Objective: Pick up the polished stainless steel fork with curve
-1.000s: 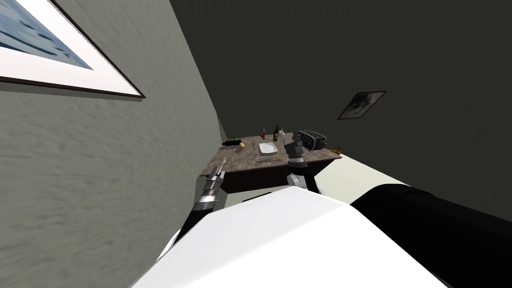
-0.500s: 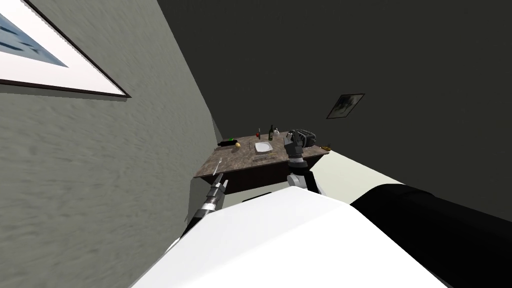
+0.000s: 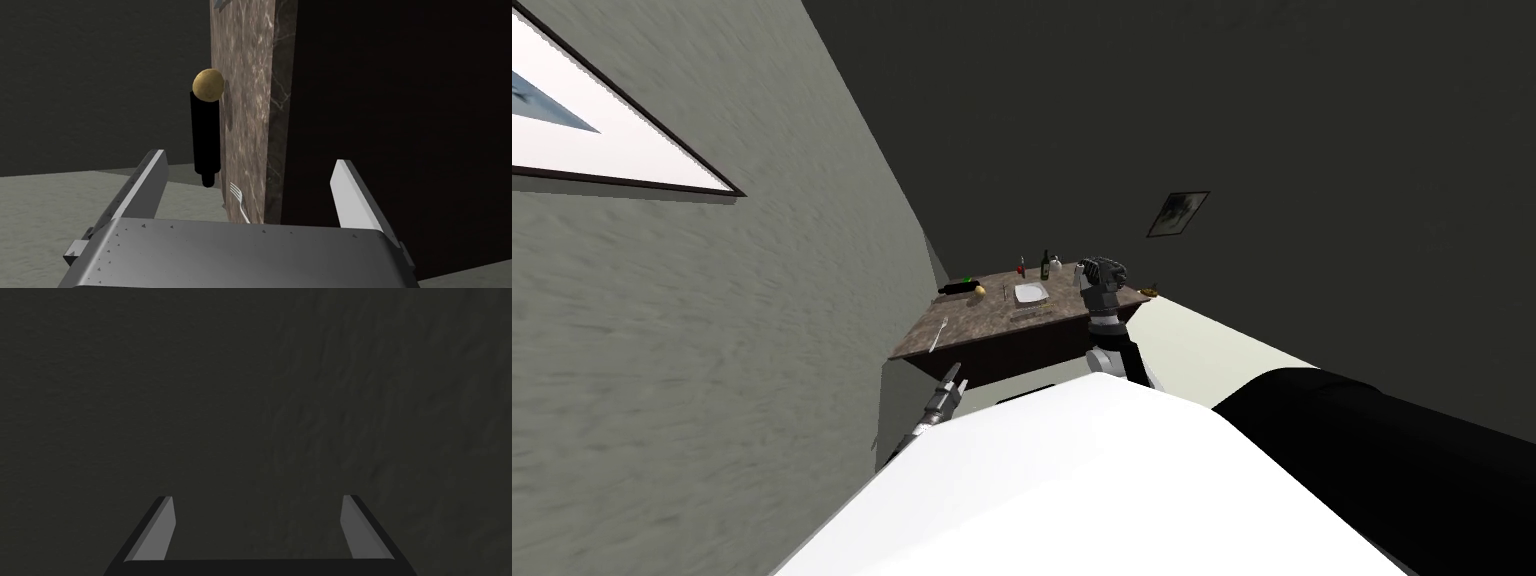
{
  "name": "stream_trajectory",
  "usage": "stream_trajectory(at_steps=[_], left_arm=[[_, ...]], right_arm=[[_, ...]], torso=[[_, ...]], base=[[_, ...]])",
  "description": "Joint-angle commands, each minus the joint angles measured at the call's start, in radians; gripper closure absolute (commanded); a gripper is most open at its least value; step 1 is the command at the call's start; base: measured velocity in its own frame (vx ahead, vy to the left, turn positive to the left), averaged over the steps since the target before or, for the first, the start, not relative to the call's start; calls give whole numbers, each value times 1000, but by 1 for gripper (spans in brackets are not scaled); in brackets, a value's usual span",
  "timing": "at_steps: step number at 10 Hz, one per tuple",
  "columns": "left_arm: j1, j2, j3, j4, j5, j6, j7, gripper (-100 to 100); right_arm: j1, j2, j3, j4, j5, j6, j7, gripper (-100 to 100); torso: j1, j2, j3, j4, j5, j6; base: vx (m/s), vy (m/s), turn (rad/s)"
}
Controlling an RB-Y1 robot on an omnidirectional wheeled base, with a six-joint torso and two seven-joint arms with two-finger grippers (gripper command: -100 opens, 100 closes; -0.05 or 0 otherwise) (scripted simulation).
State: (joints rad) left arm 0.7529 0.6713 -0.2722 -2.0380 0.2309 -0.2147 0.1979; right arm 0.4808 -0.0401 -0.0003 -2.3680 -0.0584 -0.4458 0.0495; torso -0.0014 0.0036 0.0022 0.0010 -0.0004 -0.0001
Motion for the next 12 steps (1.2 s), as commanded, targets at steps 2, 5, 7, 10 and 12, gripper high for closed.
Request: stream_trajectory(at_steps=[2,5,7,10,12], left_arm=[[24,68,-19,38,22,16,16,-100],[51,155,-55,121,58,38,44,-100],[64,211,-73,164,75,46,56,-100],[75,289,-92,207,90,53,68,-100],[86,349,-111,248,104,58,78,-100]], right_arm=[[0,0,0,0,0,0,0,0],[0,0,0,0,0,0,0,0],[0,0,0,0,0,0,0,0],[0,0,0,0,0,0,0,0],[0,0,0,0,0,0,0,0]], torso=[[-1,1,0,0,0,0],[0,0,0,0,0,0],[0,0,0,0,0,0],[2,-2,-1,0,0,0],[1,-1,-1,0,0,0]], base=[[-67,-43,-137],[-53,-41,-152],[-50,-48,-150],[-28,-28,-96],[-36,-32,-183]])
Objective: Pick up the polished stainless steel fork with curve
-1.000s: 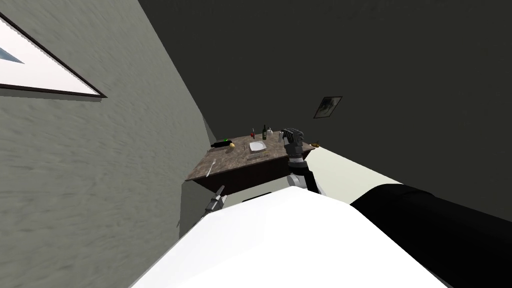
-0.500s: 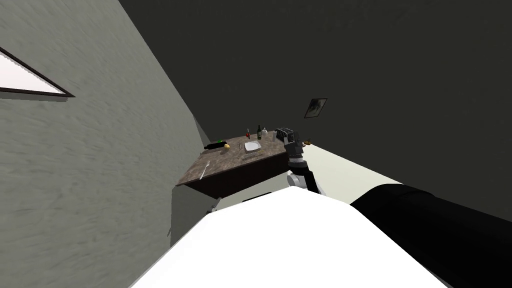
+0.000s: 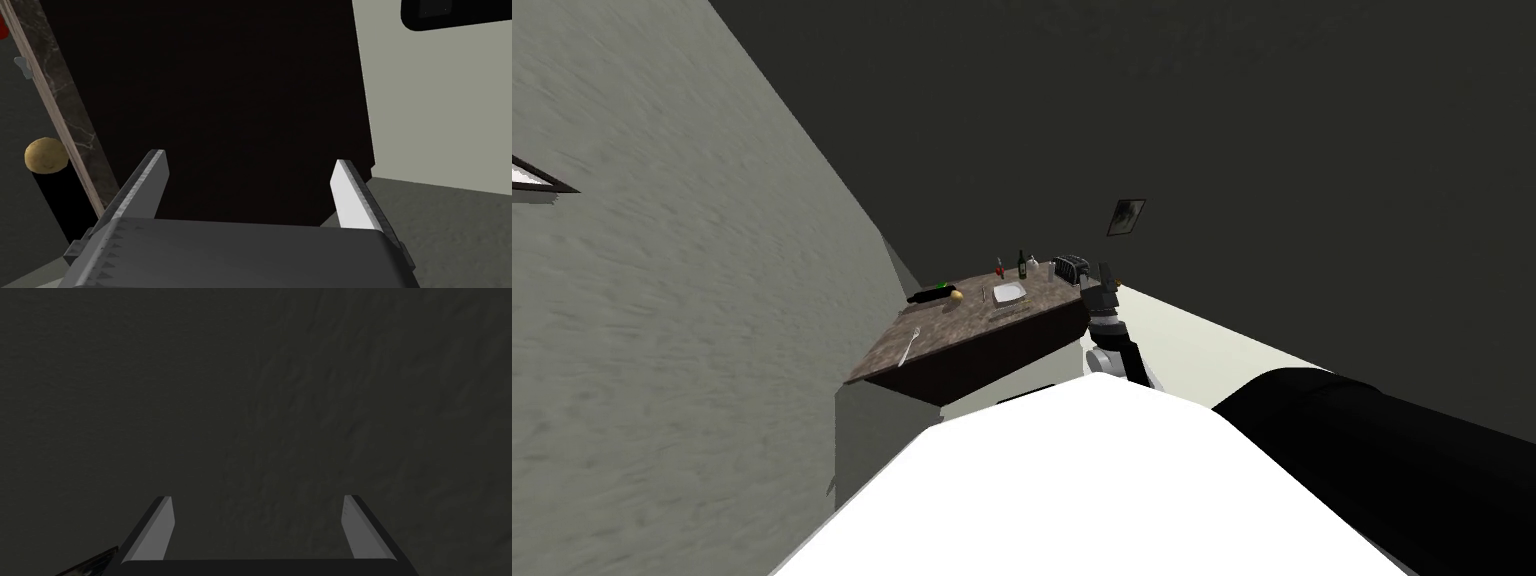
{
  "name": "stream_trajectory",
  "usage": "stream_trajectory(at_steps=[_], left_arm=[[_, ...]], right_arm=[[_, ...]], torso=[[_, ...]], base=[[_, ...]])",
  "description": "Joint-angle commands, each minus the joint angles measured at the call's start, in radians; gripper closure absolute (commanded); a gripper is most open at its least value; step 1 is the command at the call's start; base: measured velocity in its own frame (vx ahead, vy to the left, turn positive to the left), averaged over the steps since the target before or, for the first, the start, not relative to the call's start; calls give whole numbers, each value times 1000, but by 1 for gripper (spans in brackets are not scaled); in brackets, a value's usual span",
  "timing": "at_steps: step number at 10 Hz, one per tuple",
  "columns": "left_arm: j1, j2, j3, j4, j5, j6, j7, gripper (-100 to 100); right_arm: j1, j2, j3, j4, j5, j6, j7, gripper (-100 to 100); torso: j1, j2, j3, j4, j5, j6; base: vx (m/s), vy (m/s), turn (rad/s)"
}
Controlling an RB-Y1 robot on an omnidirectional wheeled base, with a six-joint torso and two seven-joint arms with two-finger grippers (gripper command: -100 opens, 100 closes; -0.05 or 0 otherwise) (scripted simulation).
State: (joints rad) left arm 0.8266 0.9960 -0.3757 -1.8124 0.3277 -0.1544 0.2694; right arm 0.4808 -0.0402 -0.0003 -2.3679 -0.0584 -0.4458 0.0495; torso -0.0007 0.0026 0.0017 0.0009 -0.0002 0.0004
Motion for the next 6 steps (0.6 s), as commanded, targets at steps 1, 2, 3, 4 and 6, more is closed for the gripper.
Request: stream_trajectory(at_steps=[1,2,3,4,6], left_arm=[[12,50,-8,23,8,-3,7,-100],[22,83,-28,62,20,0,16,-100],[22,114,-28,63,20,0,16,-100],[22,123,-28,63,20,0,16,-100],[30,188,-49,101,32,1,24,-100]], right_arm=[[0,0,0,0,0,0,0,0],[0,0,0,0,0,0,0,0],[0,0,0,0,0,0,0,0],[0,0,0,0,0,0,0,0],[0,0,0,0,0,0,0,0]], torso=[[0,0,0,0,0,0],[0,0,0,0,0,-1],[0,0,0,0,0,0],[1,0,0,0,0,-1],[1,-1,0,0,0,0]], base=[[-37,-40,-117],[-42,-43,-241],[-38,-27,-117],[-19,-9,29],[-30,-21,-180]])
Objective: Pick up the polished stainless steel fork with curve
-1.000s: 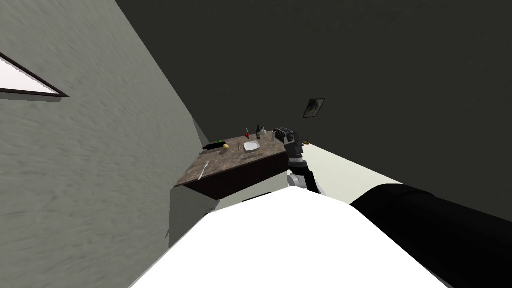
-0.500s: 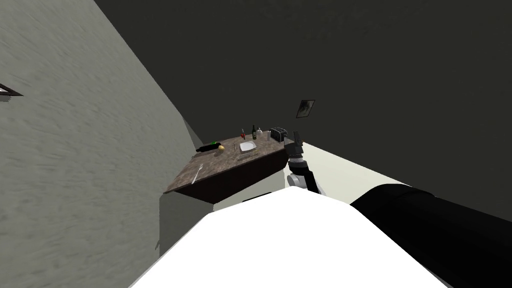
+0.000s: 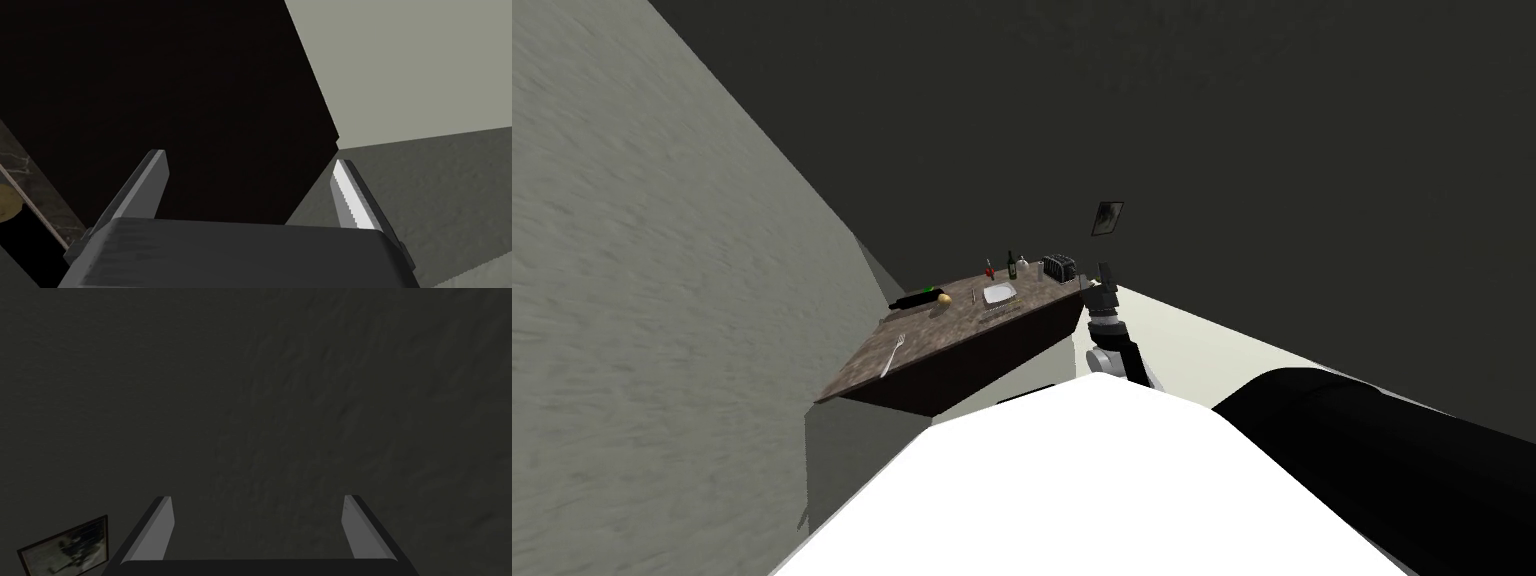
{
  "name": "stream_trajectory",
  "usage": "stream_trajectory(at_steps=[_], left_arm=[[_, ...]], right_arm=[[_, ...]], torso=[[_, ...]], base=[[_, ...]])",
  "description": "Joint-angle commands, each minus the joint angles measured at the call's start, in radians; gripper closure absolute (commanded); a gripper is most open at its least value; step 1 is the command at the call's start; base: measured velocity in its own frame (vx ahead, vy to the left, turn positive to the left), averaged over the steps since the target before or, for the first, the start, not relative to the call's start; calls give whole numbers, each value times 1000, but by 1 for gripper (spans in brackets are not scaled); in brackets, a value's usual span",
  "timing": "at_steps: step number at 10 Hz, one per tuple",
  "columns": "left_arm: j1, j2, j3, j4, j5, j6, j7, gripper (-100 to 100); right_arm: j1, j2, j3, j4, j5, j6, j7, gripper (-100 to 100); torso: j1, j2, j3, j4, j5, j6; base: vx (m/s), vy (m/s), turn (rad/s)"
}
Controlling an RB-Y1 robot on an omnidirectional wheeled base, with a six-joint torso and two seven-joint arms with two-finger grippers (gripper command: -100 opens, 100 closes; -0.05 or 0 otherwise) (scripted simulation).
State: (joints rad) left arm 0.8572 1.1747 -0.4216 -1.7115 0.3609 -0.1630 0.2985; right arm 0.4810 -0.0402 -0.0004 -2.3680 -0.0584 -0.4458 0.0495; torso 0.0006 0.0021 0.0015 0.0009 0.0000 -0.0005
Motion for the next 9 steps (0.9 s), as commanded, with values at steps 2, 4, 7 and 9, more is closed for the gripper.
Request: stream_trajectory(at_steps=[2,4,7,9], left_arm=[[7,73,-23,37,8,9,2,-100],[12,135,-42,72,17,6,7,-100],[18,225,-77,137,32,-2,15,-100],[18,289,-92,169,37,-8,18,-100]], right_arm=[[0,0,0,0,0,0,0,0],[0,0,0,0,0,0,0,0],[0,0,0,0,0,0,0,0],[0,0,0,0,0,0,0,0]], torso=[[0,0,0,0,0,1],[0,1,0,0,0,1],[1,0,0,0,0,0],[1,0,0,0,0,0]], base=[[-35,-21,-181],[-35,-22,-206],[-27,-11,-211],[-31,-2,-164]])
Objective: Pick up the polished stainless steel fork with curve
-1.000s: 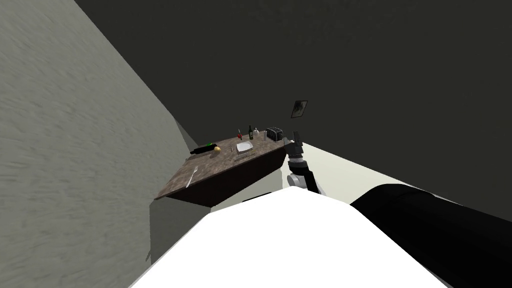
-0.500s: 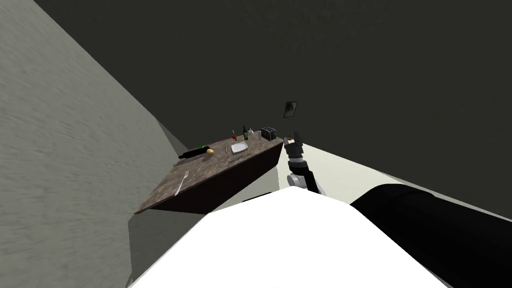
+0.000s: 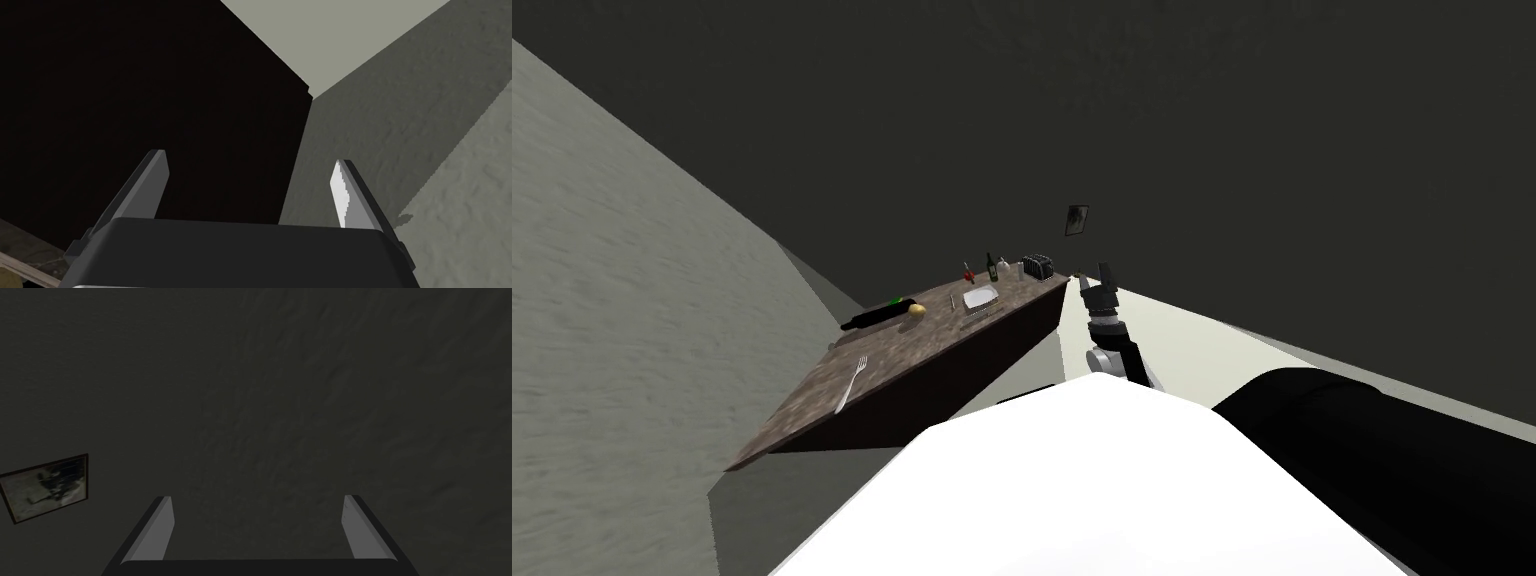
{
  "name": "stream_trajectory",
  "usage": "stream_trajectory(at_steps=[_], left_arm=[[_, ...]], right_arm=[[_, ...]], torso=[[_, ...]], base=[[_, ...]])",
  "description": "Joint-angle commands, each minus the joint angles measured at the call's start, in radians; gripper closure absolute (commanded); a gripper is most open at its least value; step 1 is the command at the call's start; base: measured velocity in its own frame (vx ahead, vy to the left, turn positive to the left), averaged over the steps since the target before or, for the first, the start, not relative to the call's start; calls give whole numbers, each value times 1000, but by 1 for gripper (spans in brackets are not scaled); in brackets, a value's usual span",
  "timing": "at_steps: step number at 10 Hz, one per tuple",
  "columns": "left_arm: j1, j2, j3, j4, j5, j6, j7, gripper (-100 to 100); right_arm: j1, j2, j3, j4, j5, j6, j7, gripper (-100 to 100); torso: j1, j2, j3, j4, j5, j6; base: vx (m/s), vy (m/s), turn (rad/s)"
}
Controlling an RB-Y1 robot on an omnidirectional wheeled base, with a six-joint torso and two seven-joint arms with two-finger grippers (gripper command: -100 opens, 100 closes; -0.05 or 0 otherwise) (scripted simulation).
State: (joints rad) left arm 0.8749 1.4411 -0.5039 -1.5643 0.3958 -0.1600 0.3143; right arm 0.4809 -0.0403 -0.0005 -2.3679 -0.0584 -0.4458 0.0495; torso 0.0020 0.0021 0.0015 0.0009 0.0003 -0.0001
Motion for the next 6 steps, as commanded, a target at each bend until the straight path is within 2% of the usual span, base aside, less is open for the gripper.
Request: stream_trajectory(at_steps=[1,2,3,4,5,6], left_arm=[[1,38,-10,21,2,-11,2,-100],[0,78,-23,51,7,-18,3,-100],[0,87,-23,51,7,-18,3,-100],[-3,130,-35,80,11,-25,3,-100],[-6,157,-45,104,13,-34,3,-100],[-6,169,-45,107,13,-34,3,-100]], right_arm=[[0,0,0,0,0,0,0,0],[0,0,0,0,0,0,0,0],[0,0,0,0,0,0,0,0],[0,0,0,0,0,0,0,0],[0,0,0,0,0,0,0,0],[0,0,0,0,0,0,0,0]], torso=[[0,0,0,0,0,0],[0,0,0,0,0,-1],[0,-1,0,0,0,0],[1,-1,0,0,0,-1],[1,-1,-1,0,0,0],[2,-2,-1,0,0,1]], base=[[-26,1,-137],[-23,0,-290],[-20,10,-109],[-16,9,-206],[-21,28,-386],[-14,35,-123]])
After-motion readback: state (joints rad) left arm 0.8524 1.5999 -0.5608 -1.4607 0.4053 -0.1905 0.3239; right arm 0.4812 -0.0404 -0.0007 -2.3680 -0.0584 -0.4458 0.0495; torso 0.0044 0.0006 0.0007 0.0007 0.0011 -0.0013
